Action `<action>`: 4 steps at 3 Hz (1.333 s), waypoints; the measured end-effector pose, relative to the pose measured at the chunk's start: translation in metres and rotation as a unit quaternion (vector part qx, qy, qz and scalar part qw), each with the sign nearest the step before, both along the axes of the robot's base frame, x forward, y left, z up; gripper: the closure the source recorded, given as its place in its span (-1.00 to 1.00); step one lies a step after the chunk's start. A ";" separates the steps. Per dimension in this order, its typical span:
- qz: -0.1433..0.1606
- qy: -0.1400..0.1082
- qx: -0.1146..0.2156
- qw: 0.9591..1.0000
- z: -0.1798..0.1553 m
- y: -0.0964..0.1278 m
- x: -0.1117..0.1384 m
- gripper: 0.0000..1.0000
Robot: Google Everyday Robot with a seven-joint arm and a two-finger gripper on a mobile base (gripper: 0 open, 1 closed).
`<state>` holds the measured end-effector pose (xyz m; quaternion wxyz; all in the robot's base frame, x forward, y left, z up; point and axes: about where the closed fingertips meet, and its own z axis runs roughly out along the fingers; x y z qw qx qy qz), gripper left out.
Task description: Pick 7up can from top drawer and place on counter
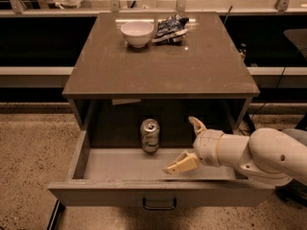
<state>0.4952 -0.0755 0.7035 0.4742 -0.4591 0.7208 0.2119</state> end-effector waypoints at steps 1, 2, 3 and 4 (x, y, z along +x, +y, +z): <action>-0.012 -0.009 -0.011 1.000 -0.014 0.010 0.020 -1.00; -0.014 -0.020 0.008 1.000 -0.020 0.023 0.043 -1.00; -0.012 -0.016 0.043 0.999 -0.027 0.041 0.061 -1.00; -0.010 -0.012 0.065 0.998 -0.034 0.056 0.071 -1.00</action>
Offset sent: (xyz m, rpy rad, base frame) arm 0.0727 0.0333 -0.0294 0.0689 -0.0674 -0.0402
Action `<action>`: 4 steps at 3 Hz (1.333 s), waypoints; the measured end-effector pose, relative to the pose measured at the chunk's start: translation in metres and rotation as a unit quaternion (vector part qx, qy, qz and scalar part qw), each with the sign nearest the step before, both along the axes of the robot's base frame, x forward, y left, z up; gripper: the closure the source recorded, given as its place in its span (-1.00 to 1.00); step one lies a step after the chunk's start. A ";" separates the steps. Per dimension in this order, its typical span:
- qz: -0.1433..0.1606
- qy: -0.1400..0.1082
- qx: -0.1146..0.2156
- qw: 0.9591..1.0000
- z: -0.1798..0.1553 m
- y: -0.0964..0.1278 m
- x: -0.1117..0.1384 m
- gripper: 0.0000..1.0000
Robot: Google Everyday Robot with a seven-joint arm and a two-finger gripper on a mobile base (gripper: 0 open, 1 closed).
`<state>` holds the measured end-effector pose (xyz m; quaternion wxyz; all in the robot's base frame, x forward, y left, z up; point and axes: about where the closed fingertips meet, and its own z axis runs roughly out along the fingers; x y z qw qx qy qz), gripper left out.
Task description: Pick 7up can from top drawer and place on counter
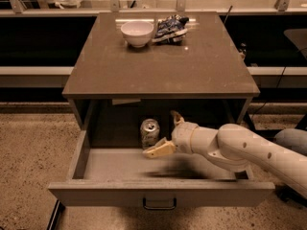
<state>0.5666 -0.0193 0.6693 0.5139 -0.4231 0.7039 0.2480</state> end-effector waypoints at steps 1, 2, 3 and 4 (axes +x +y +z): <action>0.009 0.000 0.026 1.000 -0.004 0.016 0.009 -0.51; 0.030 -0.003 0.049 0.998 -0.001 0.028 0.014 -0.05; 0.049 0.000 0.073 0.996 0.006 0.034 0.014 0.42; 0.081 -0.011 0.075 0.994 0.033 0.032 0.004 0.88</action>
Offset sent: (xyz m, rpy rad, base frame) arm 0.0197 0.0371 0.0028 0.1530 -0.0134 0.1053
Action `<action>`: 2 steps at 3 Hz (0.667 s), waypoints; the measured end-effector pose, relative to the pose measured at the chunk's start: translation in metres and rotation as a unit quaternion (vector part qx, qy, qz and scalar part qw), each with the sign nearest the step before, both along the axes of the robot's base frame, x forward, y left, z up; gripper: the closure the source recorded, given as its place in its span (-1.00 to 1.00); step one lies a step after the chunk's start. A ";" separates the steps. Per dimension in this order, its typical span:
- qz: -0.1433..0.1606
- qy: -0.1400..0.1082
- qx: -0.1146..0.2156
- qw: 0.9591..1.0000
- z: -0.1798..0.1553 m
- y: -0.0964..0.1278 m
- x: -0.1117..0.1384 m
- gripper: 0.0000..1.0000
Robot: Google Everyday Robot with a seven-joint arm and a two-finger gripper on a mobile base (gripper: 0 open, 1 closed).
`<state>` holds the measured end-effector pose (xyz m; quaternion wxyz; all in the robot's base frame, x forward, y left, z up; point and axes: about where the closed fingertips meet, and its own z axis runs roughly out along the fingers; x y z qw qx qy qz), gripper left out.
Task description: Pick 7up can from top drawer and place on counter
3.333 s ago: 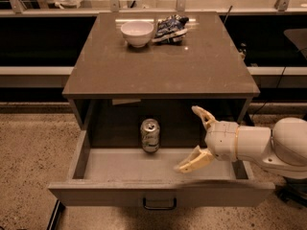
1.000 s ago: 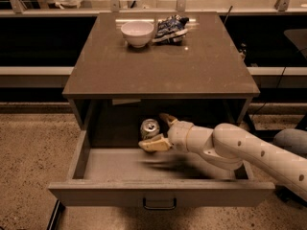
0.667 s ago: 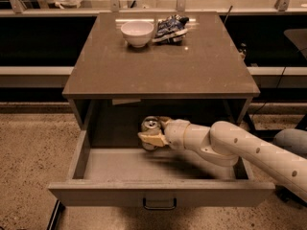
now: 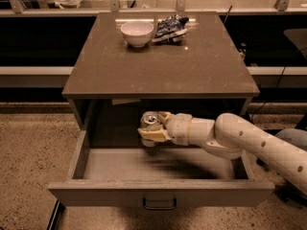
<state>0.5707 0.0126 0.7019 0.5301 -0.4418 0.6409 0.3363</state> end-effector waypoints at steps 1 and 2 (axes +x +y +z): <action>0.047 -0.015 0.001 0.999 0.055 -0.014 -0.037 1.00; 0.073 -0.010 0.010 0.997 0.078 -0.024 -0.064 1.00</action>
Offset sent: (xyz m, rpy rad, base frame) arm -0.0948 -0.0421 0.1059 0.0391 -0.0090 0.1987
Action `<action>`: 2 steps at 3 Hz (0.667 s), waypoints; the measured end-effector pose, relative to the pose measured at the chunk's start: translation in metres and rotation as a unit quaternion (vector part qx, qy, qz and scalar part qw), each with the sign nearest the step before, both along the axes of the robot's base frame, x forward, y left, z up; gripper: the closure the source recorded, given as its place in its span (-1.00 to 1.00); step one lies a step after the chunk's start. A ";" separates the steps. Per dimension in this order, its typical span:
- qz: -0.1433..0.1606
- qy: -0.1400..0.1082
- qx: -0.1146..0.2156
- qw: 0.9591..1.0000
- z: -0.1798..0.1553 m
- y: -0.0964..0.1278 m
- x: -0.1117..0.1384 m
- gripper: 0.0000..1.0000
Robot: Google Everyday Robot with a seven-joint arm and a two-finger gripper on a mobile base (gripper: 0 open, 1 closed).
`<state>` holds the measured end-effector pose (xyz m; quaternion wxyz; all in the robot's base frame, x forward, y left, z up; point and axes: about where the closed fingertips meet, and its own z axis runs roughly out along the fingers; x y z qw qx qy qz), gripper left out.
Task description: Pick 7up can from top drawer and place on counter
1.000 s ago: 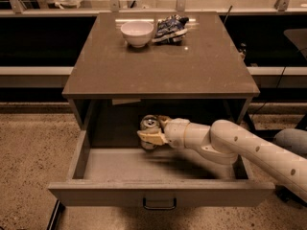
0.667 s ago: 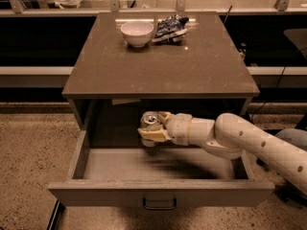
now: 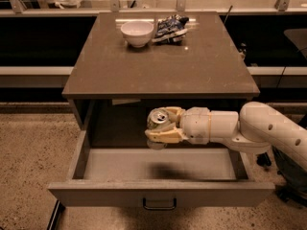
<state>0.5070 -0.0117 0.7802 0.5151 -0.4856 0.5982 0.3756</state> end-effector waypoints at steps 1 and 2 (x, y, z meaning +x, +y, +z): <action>0.043 0.003 0.026 0.999 0.021 -0.007 -0.023 1.00; 0.043 0.003 0.026 0.999 0.021 -0.007 -0.023 1.00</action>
Offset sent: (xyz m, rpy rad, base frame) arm -0.0158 -0.0079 0.0180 0.0439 0.0038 0.0575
